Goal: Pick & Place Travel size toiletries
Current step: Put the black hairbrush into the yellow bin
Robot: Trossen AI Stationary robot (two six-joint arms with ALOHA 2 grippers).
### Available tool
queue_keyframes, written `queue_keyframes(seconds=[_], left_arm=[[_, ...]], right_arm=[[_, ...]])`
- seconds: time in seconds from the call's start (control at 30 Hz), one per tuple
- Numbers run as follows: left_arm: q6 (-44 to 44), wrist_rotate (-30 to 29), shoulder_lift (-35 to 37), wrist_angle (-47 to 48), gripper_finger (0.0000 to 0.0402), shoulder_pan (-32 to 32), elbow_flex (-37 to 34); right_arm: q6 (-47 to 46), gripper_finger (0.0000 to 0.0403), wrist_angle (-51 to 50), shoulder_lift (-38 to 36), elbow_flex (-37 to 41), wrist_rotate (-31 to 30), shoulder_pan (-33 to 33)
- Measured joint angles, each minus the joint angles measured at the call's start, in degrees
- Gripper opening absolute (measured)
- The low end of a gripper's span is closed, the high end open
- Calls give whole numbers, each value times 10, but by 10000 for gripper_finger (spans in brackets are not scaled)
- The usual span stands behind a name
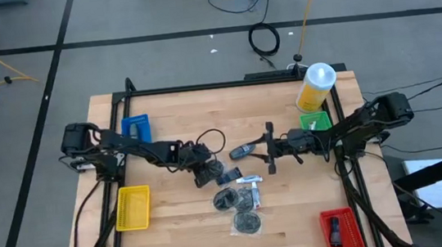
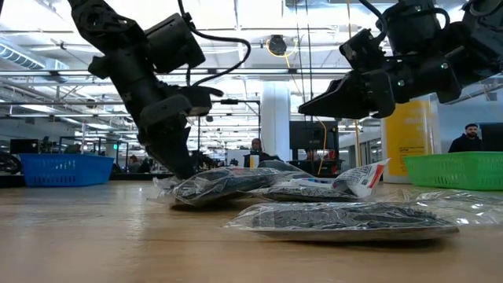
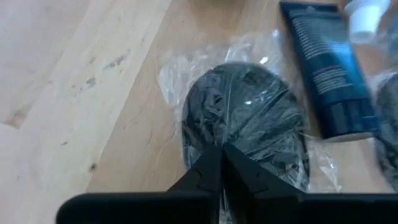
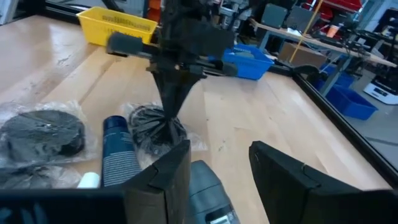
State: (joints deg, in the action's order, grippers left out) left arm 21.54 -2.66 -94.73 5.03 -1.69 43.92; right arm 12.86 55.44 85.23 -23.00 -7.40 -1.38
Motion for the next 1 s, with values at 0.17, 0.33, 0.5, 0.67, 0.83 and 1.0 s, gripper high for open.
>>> queue_keyframes(seconds=[0.17,0.33,0.5,0.67,0.83,1.0], left_arm=[[3,-4,34,9,4,1,0],[22,-4,82,38,2,1,1],[63,-8,132,81,1,1,6],[70,-5,148,198,1,6,94],[82,5,146,386,0,-27,210],[187,5,146,507,0,-94,281]], right_arm=[[2,155,-3,0,0,0,2],[2,155,-4,0,0,0,2],[0,155,-6,0,0,0,2],[-1,155,-5,0,0,0,2],[-2,155,0,0,0,0,2],[-2,155,0,0,0,1,2]])
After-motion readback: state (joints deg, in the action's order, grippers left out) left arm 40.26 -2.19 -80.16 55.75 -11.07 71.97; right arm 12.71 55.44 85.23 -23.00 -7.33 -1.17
